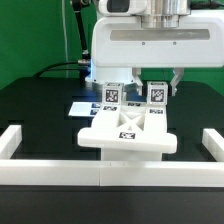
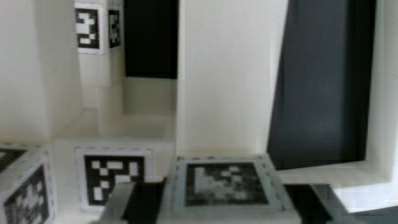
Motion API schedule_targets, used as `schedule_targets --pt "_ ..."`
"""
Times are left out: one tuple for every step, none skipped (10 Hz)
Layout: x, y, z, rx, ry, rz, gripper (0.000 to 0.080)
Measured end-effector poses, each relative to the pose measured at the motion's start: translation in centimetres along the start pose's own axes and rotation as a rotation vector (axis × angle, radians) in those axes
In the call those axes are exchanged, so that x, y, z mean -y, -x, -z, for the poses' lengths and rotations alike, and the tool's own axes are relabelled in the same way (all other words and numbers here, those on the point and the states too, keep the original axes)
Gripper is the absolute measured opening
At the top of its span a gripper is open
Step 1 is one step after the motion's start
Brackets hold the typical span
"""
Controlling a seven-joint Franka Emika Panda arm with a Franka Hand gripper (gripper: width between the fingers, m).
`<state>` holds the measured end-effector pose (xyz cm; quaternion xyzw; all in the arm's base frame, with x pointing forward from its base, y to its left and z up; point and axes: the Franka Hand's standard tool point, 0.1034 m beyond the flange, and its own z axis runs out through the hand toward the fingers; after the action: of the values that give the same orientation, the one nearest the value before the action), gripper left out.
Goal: Assemble chair
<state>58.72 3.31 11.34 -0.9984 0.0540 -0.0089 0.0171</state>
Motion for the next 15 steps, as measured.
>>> schedule_targets --pt "0.0 0.0 0.0 0.0 0.0 0.0 0.0282" --pt "0.0 0.0 0.0 0.0 0.0 0.0 0.0282" --pt "0.0 0.0 0.0 0.0 0.0 0.0 0.0282" --pt "0.0 0.0 0.0 0.0 0.0 0.0 0.0282" --pt "0.0 0.0 0.0 0.0 0.0 0.0 0.0282" --pt "0.0 0.0 0.0 0.0 0.0 0.0 0.0282" --pt "0.0 0.0 0.0 0.0 0.0 0.0 0.0282" --pt "0.0 0.0 0.0 0.0 0.0 -0.013 0.0282" --pt "0.01 0.0 0.0 0.0 0.0 -0.031 0.0282" --pt "0.02 0.0 0.0 0.0 -0.001 -0.048 0.0282" --pt "0.03 0.0 0.0 0.0 -0.001 -0.113 0.0282" --pt "0.06 0.01 0.0 0.0 -0.001 -0.162 0.0282" --pt "0.09 0.01 -0.01 0.0 -0.001 -0.243 0.0282" --pt "0.12 0.02 -0.01 0.0 -0.001 -0.316 0.0282" --pt "0.15 0.03 -0.01 0.0 -0.001 -0.394 0.0282"
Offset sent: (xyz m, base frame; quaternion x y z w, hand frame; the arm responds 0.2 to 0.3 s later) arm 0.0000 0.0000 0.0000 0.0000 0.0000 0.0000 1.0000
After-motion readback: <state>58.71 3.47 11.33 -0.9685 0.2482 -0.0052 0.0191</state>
